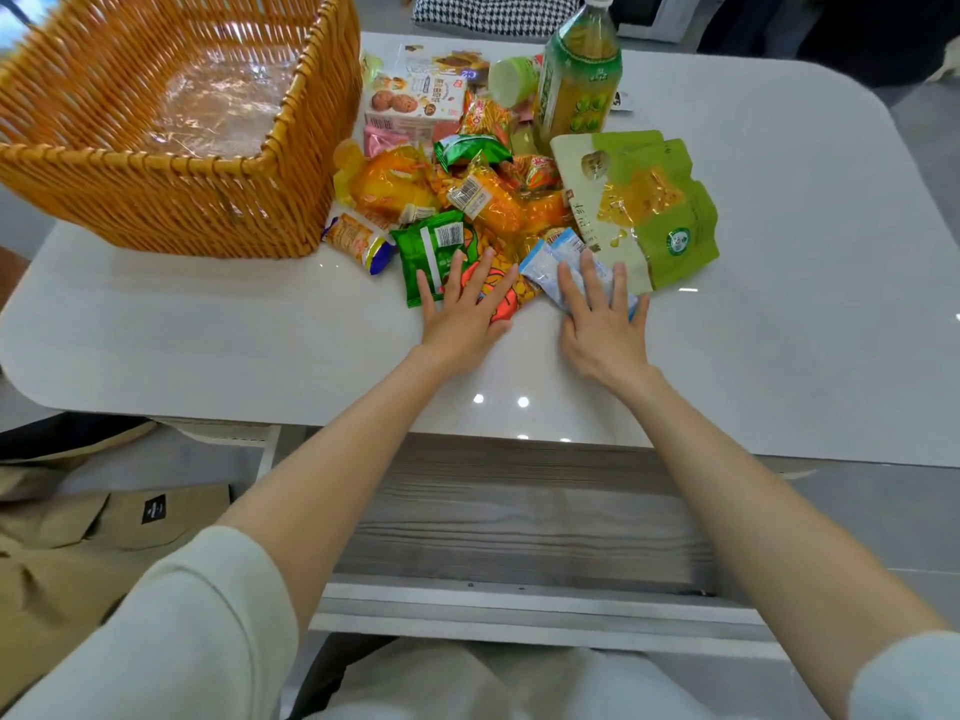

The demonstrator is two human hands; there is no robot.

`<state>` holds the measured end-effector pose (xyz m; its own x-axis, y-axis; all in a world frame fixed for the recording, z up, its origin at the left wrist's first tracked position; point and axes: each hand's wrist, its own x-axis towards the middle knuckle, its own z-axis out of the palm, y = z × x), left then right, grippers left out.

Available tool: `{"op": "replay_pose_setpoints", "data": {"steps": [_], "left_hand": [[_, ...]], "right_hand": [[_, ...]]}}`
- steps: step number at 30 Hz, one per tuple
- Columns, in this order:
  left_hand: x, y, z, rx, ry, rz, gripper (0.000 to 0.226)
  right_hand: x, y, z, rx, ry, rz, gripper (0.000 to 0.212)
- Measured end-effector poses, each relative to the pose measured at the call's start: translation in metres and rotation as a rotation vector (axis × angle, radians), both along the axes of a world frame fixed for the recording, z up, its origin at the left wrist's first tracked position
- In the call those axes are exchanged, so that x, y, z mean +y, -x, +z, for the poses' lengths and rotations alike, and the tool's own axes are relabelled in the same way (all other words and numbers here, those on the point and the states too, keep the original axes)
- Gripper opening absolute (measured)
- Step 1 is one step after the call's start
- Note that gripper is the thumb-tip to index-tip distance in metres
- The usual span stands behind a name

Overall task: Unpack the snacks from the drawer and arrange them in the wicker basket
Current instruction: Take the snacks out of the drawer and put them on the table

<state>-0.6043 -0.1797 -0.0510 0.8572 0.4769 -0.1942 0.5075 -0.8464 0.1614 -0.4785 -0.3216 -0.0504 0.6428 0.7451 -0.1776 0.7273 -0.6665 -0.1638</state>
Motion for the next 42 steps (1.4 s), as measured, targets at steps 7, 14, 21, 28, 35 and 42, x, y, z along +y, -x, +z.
{"op": "replay_pose_setpoints", "data": {"steps": [7, 14, 21, 28, 35, 42], "left_hand": [[-0.016, 0.038, 0.025, -0.174, 0.032, -0.097, 0.065], [-0.061, 0.162, 0.025, -0.008, 0.146, -0.221, 0.087], [-0.091, 0.229, -0.021, 0.2, 0.057, -0.381, 0.133], [-0.101, 0.228, -0.021, 0.194, -0.144, -0.332, 0.152], [-0.079, 0.192, -0.014, 0.099, -0.202, -0.138, 0.14], [-0.048, 0.147, -0.014, -0.04, -0.066, -0.129, 0.095]], "right_hand": [[-0.025, 0.022, 0.038, -0.074, -0.126, 0.151, 0.063], [-0.107, 0.102, 0.042, 0.197, 0.014, 0.476, 0.072], [-0.156, 0.149, -0.006, 0.191, 0.178, 0.711, 0.105], [-0.152, 0.156, -0.013, 0.026, 0.11, 0.686, 0.132], [-0.126, 0.121, -0.014, -0.141, 0.011, 0.472, 0.123], [-0.095, 0.096, -0.034, -0.277, -0.244, 0.427, 0.068]]}}
